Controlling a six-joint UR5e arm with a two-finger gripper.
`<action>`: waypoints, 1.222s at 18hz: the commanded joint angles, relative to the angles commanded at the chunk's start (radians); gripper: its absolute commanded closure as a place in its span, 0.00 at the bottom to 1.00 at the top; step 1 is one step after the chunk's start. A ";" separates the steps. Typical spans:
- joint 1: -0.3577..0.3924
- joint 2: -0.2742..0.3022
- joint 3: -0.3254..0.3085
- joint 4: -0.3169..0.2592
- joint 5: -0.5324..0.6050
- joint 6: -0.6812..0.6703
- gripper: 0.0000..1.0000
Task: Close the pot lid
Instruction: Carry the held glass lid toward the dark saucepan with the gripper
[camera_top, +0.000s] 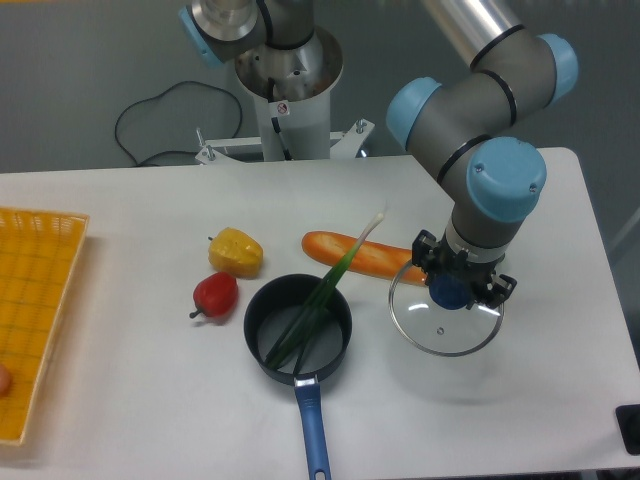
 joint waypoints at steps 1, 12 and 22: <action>-0.006 0.002 0.000 -0.002 0.000 -0.005 0.68; -0.120 0.032 -0.003 -0.026 0.049 -0.109 0.68; -0.196 0.063 -0.026 -0.066 0.087 -0.170 0.68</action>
